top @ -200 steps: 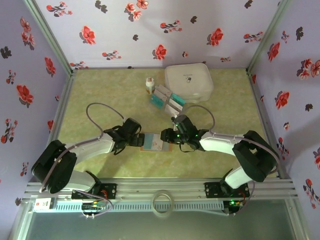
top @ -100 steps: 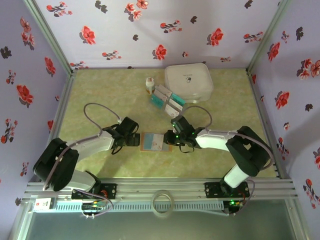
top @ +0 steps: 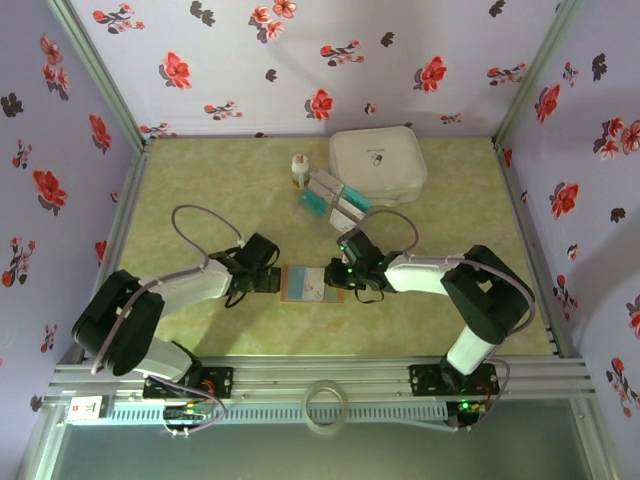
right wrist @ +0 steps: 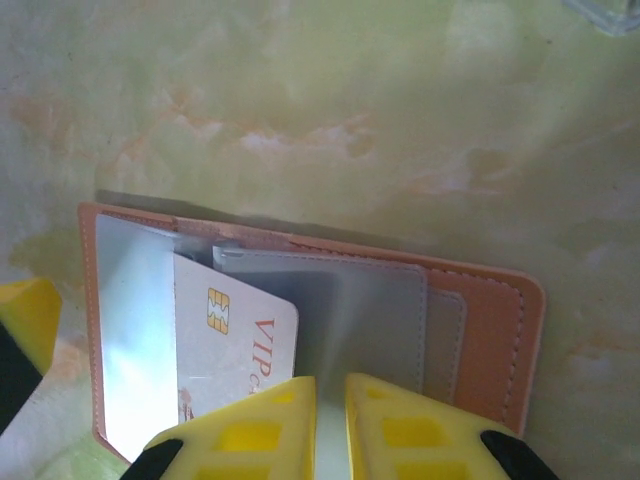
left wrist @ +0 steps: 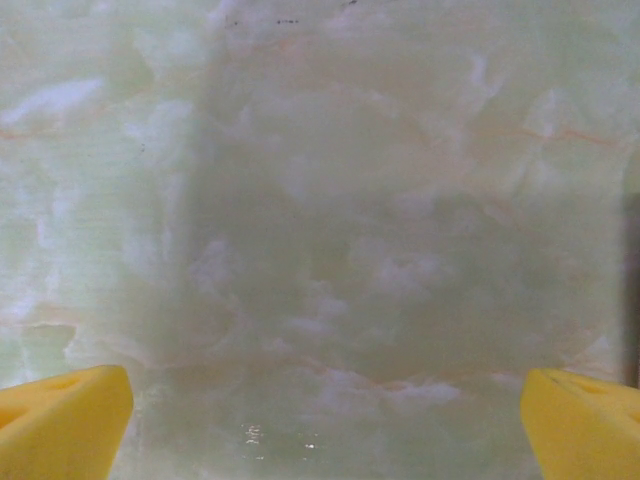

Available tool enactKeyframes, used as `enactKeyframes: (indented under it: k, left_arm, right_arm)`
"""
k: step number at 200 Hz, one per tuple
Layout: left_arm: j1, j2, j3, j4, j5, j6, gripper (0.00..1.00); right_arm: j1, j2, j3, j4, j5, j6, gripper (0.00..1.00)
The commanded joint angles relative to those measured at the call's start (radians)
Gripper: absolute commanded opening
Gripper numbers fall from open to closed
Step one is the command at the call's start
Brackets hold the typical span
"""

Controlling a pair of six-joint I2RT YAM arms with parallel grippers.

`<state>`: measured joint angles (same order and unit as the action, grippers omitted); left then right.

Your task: Put the credit cards into the card holder

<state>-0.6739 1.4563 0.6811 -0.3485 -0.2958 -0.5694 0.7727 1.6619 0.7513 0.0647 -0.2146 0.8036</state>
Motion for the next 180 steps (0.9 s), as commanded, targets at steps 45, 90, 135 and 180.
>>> enactKeyframes:
  k: [45, 90, 135, 180]
  left_arm:
    - [0.004, 0.023, 0.021, 0.019, 0.007, 0.008, 1.0]
    - [0.003, 0.008, 0.024, 0.004, 0.008, 0.009, 1.0]
    - [0.002, -0.016, 0.028, -0.04, -0.022, 0.003, 1.0]
    - [-0.017, 0.013, 0.062, -0.073, -0.058, 0.006, 1.0]
  right_arm:
    - [0.013, 0.044, 0.045, 0.02, -0.023, -0.003, 0.13]
    - [0.016, 0.0, 0.05, -0.031, -0.012, -0.021, 0.21]
    - [0.017, -0.101, 0.057, -0.158, 0.052, -0.066, 0.27]
    - [0.025, -0.081, 0.079, -0.224, 0.077, -0.092, 0.13]
